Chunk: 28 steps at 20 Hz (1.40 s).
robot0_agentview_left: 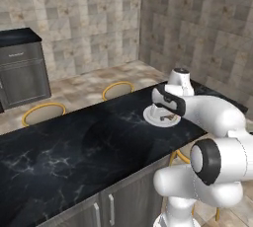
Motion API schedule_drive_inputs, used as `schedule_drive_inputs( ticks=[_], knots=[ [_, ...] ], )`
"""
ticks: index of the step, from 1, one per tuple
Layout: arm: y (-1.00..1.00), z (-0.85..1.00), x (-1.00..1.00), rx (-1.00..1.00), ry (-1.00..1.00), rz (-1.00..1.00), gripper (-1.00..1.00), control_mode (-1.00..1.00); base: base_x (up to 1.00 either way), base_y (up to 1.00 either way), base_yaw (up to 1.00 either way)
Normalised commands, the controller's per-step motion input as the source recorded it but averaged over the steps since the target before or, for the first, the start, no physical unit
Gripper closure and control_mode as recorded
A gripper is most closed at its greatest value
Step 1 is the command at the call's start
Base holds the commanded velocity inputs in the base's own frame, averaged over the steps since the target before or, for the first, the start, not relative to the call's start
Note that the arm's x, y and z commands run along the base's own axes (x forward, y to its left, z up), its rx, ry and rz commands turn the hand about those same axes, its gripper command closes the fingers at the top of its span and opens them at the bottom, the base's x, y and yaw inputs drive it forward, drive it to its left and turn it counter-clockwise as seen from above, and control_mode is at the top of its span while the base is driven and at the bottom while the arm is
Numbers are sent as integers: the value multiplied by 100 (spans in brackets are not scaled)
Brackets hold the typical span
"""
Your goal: Take the chicken drumstick from the fridge and place it on the digital scale on the counter by the fridge. Wait a few seconds for a reading, then move it to the plate on the dining counter.
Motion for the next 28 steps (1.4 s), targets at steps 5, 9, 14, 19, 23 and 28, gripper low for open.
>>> schedule_drive_inputs(
  ticks=[5, 9, 14, 19, 23, 28],
  knots=[
    [-29, -2, 84, 0, 1, 0, 100, -100, 0, 0, 0],
    [-40, 0, 12, 0, 4, 5, 100, -100, 0, 0, 0],
    [-16, -6, 0, 0, 6, 1, 100, -100, 0, 0, 0],
    [4, -19, 9, 0, 0, 0, 100, -100, 0, 0, 0],
    [19, -32, 30, 0, 0, 0, 100, -100, 0, 0, 0],
    [13, -17, 41, 0, 0, 0, 100, -100, 0, 0, 0]
  ],
)
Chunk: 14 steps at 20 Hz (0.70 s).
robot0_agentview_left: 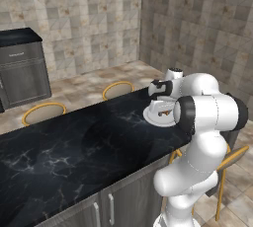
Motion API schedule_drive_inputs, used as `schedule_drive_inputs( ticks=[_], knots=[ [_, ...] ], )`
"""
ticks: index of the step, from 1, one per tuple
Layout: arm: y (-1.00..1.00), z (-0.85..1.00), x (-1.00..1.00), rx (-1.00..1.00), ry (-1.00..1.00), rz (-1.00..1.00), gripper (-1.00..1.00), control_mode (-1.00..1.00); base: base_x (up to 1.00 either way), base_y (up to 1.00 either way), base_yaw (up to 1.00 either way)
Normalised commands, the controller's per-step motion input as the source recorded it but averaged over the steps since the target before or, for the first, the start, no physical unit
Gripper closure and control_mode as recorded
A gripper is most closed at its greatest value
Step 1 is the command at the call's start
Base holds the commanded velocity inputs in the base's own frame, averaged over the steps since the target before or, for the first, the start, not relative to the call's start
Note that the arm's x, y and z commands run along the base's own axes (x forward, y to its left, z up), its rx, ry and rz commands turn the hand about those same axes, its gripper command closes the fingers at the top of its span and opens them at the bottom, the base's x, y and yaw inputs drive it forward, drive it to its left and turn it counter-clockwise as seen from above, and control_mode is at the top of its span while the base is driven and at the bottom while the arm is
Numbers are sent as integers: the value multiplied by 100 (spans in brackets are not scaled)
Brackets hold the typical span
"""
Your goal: Take the chicken drumstick from the fridge and place it on the digital scale on the counter by the fridge. Wait a few seconds for a reading, then move it to the plate on the dining counter.
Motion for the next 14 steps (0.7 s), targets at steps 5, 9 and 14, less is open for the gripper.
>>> schedule_drive_inputs(
  ticks=[5, 9, 14],
  knots=[
    [0, -1, 57, 0, 0, 0, 100, -100, 0, 0, 0],
    [-1, -5, 14, 0, 0, 0, 100, -100, 0, 0, 0],
    [-4, -10, -1, 0, 0, 0, 100, -100, 0, 0, 0]
  ],
)
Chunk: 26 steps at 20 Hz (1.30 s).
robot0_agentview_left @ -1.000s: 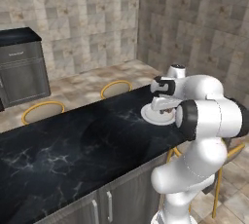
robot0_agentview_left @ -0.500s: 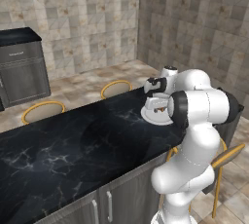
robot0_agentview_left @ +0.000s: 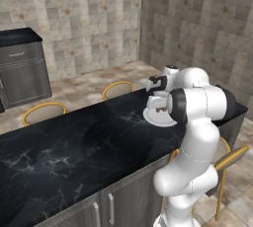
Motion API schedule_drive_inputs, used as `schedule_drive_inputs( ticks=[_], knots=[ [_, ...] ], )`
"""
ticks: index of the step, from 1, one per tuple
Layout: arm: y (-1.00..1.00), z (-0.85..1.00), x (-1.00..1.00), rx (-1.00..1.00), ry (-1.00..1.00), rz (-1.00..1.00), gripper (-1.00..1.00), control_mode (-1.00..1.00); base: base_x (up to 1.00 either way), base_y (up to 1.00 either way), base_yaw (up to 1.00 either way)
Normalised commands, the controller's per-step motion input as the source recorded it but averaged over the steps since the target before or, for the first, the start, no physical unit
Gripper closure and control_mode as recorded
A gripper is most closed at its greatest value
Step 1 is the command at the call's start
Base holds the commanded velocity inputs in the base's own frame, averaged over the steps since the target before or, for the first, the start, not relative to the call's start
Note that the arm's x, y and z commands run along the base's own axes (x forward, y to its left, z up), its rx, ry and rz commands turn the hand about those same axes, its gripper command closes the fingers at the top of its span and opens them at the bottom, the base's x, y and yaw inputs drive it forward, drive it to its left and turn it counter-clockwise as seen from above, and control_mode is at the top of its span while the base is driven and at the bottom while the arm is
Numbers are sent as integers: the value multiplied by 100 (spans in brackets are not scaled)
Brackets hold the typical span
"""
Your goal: Take the chicken drumstick from the fridge and place it on the digital scale on the counter by the fridge. Wait a few seconds for a reading, then move it to the plate on the dining counter.
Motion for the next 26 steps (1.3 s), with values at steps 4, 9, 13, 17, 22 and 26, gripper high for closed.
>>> schedule_drive_inputs(
  ticks=[4, 9, 13, 17, 22, 26],
  knots=[
    [0, -39, 0, 0, 0, 0, 100, -100, 0, 0, 0],
    [0, -53, 0, 0, 0, 0, 100, -100, 0, 0, 0],
    [0, 0, 0, 0, 0, 0, 100, -100, 0, 0, 0],
    [0, 0, 3, 0, 0, 0, 100, -100, 0, 0, 0],
    [-10, 0, 33, 0, 0, -1, 100, -100, 0, 0, 0],
    [-23, 0, 28, 0, 0, -3, 100, -100, 0, 0, 0]
  ],
)
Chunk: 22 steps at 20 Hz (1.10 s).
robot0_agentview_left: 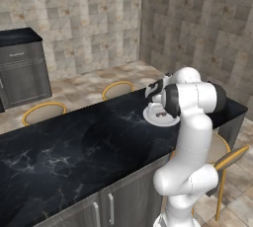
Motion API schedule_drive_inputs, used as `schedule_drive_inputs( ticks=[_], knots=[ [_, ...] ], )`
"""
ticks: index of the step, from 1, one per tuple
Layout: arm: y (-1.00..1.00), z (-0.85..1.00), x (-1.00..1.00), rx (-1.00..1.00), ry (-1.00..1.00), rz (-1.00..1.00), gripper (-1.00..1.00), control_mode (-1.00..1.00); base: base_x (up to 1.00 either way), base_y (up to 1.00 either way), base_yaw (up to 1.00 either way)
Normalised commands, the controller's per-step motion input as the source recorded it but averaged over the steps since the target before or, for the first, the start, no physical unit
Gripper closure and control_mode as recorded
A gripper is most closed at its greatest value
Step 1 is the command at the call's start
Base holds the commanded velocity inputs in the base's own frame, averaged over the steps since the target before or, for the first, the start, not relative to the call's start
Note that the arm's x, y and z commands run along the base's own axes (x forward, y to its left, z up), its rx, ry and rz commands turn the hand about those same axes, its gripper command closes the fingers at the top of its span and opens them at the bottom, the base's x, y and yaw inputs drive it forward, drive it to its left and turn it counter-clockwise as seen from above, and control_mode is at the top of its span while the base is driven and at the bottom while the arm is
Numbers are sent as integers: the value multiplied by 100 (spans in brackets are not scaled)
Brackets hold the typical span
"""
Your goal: Take the chicken drumstick from the fridge and place it on the digital scale on the counter by the fridge. Wait a few seconds for a reading, then move it to the plate on the dining counter.
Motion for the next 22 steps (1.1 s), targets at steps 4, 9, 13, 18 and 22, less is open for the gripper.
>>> schedule_drive_inputs(
  ticks=[4, 9, 13, 18, 22],
  knots=[
    [-12, 0, 0, 0, 0, 0, 100, -100, 0, 0, 0],
    [0, 0, 0, 0, 0, 0, -100, -100, 0, 0, 0],
    [0, 0, 0, 0, 0, 0, -100, -100, 0, 0, 0],
    [0, 1, -2, 0, 0, 0, -100, -100, 0, 0, 0],
    [0, 19, -47, 0, -1, 2, -100, -100, 0, 0, 0]
  ],
)
